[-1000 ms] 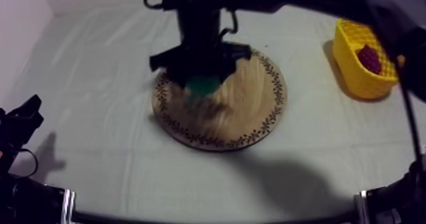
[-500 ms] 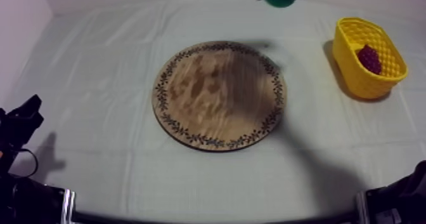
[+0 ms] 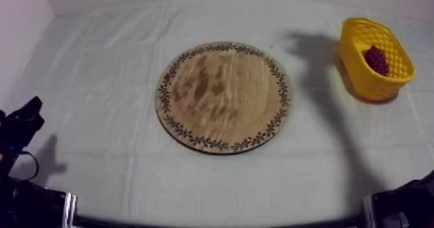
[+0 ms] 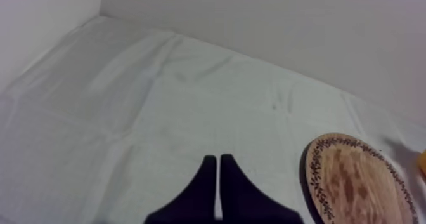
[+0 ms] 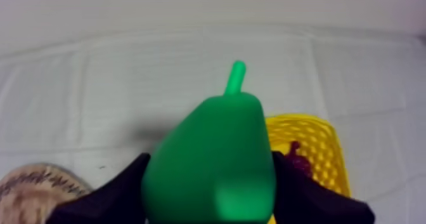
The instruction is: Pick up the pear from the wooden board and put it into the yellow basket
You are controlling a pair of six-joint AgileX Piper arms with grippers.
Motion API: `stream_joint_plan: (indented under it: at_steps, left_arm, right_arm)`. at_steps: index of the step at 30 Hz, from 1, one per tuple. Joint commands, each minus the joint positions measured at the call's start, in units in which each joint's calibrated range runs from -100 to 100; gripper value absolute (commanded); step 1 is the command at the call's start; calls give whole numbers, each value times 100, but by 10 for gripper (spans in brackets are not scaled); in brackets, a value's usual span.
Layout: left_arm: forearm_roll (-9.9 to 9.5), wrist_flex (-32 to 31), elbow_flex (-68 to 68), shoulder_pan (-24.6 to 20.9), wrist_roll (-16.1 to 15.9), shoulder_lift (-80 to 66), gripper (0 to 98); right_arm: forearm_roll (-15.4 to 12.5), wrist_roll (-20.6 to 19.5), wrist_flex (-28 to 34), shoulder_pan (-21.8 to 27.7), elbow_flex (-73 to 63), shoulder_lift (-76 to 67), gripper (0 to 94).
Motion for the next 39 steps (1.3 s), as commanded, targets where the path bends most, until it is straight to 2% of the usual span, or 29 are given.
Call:
stream_joint_plan:
  at_steps: [1, 9, 15, 22, 25, 29, 34, 39]
  left_arm:
    - [2, -1, 0, 2, -1, 0, 1]
    - [2, -1, 0, 2, -1, 0, 1]
    - [2, -1, 0, 2, -1, 0, 1]
    - [2, -1, 0, 2, -1, 0, 1]
    - [2, -1, 0, 2, -1, 0, 1]
    - [2, -1, 0, 2, -1, 0, 1]
    - [2, -1, 0, 2, -1, 0, 1]
    - [2, -1, 0, 2, -1, 0, 1]
  right_arm:
    - [127, -7, -509, 332, 365, -14, 427]
    - [386, 34, -1727, 902, 1624, -157, 424]
    - [583, -93, -2517, 1062, 2733, -240, 429]
    - [564, -120, -3490, 1176, 3558, -260, 456]
    - [588, -200, -3758, 1204, 3709, -237, 508]
    - [543, -111, -4071, 1276, 3841, -200, 608]
    - [944, -414, -4764, 1452, 4002, -154, 695]
    - [1145, -637, -4975, 1492, 3968, -353, 711]
